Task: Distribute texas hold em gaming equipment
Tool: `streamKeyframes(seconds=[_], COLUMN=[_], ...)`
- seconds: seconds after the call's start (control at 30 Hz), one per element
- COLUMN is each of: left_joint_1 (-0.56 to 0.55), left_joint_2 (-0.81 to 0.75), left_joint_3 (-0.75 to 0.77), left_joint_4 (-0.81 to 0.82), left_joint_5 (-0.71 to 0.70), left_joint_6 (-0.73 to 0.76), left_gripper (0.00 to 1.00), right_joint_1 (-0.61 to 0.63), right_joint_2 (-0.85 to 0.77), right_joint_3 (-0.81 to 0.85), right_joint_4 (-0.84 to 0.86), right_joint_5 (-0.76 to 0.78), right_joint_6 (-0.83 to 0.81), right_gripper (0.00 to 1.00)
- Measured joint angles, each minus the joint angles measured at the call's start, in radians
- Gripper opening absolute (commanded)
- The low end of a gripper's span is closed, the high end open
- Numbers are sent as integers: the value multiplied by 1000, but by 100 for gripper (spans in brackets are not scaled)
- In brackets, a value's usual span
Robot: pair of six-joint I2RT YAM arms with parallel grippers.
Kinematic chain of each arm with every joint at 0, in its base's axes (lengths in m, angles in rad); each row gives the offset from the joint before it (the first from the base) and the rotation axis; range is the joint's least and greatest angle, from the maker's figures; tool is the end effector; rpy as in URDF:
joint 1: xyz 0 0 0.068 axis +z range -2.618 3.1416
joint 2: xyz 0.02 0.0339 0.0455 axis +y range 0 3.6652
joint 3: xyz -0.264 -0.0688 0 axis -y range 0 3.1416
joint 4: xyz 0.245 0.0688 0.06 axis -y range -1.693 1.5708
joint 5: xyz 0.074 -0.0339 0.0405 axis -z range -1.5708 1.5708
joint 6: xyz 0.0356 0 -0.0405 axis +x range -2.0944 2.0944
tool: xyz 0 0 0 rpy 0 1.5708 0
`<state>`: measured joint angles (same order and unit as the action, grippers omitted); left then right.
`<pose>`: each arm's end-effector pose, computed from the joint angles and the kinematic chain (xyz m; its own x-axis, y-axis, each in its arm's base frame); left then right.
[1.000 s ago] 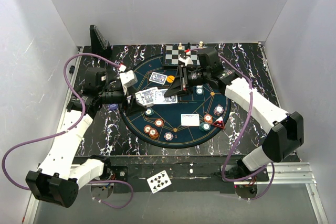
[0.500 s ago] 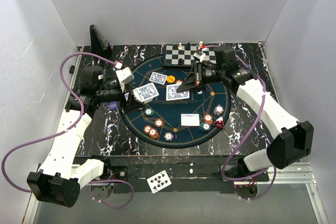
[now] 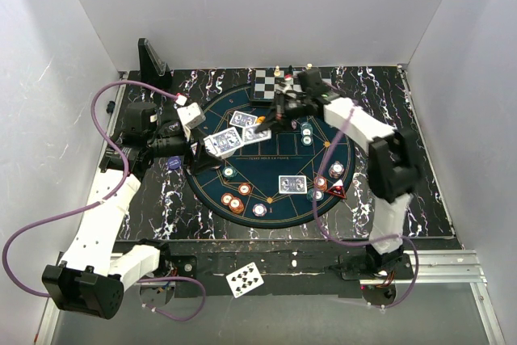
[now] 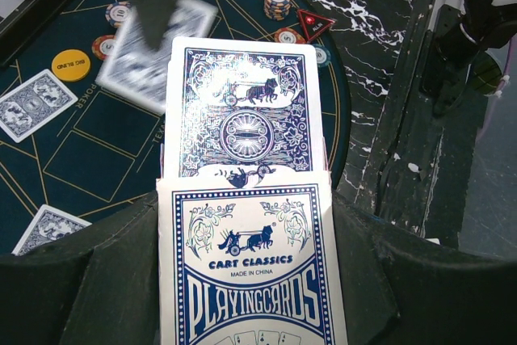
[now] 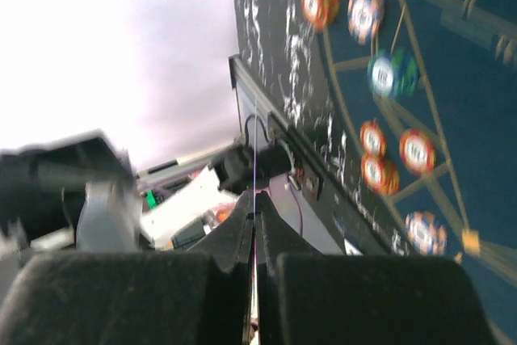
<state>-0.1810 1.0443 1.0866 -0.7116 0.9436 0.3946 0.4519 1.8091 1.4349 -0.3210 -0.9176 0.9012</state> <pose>0.1955 -0.0651 0.3532 -0.2827 0.2811 -0.9171 0.9088 0.3845 -0.1622 0.3527 0.2026 0.2751 -0.9959 0.0463 -0.0778 -0.0534 0.3934 0.9178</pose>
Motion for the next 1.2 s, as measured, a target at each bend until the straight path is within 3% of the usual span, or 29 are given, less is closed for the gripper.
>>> streamKeyframes(seconds=[0.23,0.33,0.53,0.6,0.67,0.73,0.83,0.9,1.07,1.2], left_joint_1=[2,2,2,2,2,2,2,2,2,2], left_joint_2=[-8,-12,-13,-14,-17,-22,-30,-37,-58,-70], left_joint_3=[0,1,1,1,1,1,1,1,1,1], left_joint_4=[-24,-29,-37,-40,-42,-44,-44,-45,-48,-53], left_joint_5=[18,24,35,38,40,44,51,53,53,52], left_joint_6=[-4,-6,-6,-6,-6,-10,-18,-24,-31,-29], left_gripper=[0,0,0,0,0,0,0,0,0,0], right_joint_1=[115,148,198,211,222,232,245,251,257,249], right_joint_2=[609,764,853,864,866,868,881,904,901,795], right_joint_3=[688,863,843,833,825,825,847,882,853,708], right_joint_4=[-64,-25,139,168,183,200,207,204,169,146], right_joint_5=[56,59,68,77,86,100,117,132,159,179], right_joint_6=[10,79,221,238,248,254,260,259,227,178], right_gripper=[2,5,12,21,34,56,75,82,85,87])
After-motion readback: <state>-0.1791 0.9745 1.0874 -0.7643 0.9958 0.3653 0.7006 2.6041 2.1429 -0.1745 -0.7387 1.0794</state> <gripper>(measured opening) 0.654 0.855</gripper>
